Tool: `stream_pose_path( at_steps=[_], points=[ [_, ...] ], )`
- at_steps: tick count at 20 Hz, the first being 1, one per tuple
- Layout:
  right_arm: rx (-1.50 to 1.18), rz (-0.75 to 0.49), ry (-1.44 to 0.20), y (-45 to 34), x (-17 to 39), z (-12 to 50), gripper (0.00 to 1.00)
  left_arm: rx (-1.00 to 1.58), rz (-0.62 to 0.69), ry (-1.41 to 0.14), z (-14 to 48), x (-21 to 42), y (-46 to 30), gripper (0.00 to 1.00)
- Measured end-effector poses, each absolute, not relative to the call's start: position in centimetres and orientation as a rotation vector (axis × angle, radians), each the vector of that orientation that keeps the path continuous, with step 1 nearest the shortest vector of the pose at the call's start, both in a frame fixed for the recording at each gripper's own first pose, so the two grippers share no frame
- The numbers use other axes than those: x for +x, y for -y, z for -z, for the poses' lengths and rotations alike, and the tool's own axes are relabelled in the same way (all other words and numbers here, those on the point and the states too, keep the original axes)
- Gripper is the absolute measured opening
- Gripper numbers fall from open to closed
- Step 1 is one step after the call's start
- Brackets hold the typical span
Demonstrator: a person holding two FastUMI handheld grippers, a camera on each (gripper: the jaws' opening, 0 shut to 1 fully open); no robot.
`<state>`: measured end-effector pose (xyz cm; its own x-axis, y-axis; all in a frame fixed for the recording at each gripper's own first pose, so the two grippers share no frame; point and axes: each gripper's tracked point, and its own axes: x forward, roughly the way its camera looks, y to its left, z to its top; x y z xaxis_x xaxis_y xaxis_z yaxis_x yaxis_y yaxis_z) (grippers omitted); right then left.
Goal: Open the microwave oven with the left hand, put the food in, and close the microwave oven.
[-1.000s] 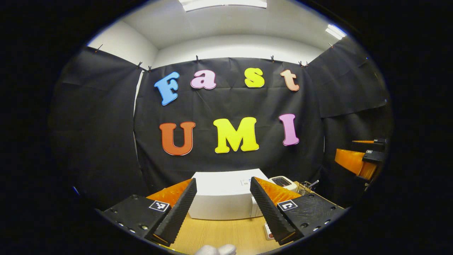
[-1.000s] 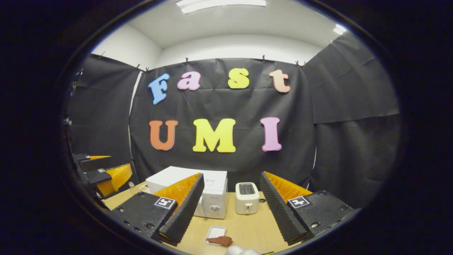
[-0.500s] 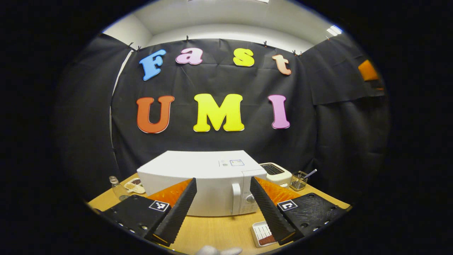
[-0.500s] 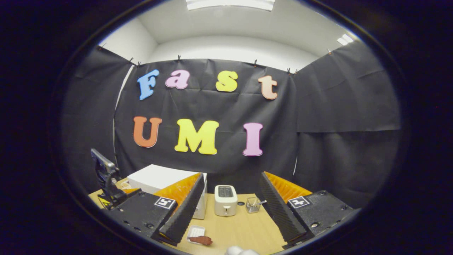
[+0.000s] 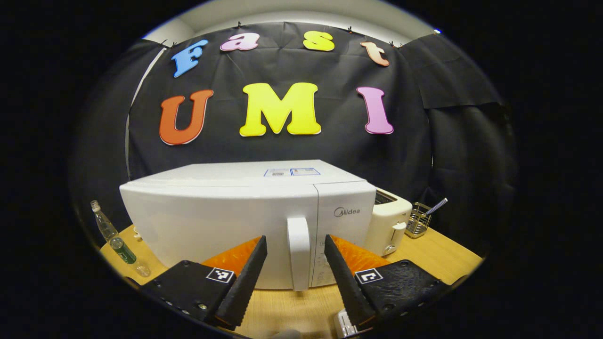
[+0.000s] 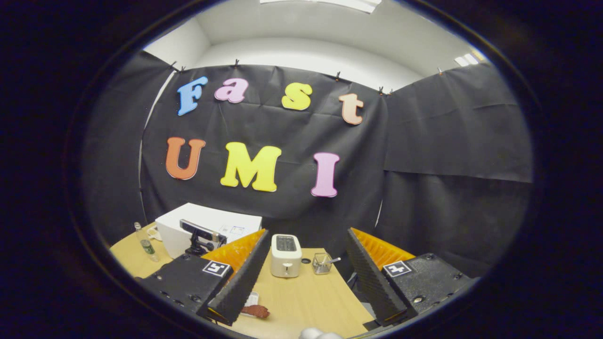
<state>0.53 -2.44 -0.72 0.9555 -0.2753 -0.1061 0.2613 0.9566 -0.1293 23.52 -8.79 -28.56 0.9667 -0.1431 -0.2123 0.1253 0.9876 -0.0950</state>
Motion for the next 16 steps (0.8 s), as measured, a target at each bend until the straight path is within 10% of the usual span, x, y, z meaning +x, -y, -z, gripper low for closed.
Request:
stream_pose_path(
  at_steps=[2,4,6,9,16],
  points=[
    [-0.123,0.268,-0.139,2.5,0.5,1.3,0.96,-0.090,0.130,-0.234,29.1,23.9,8.8,0.64],
    [-0.122,0.263,-0.151,2.5,0.3,1.8,0.96,-0.117,0.123,-0.224,29.0,23.8,8.6,0.21],
    [-0.112,0.258,-0.162,2.6,0.1,2.1,0.96,-0.106,0.129,-0.218,29.2,24.1,8.9,0.36],
    [-0.111,0.249,-0.166,2.5,-0.1,2.0,1.00,-0.101,0.128,-0.223,29.2,24.1,8.7,0.16],
    [-0.134,0.234,-0.160,2.6,-1.1,1.1,0.96,-0.100,0.125,-0.265,29.8,23.8,8.7,0.11]
  ],
)
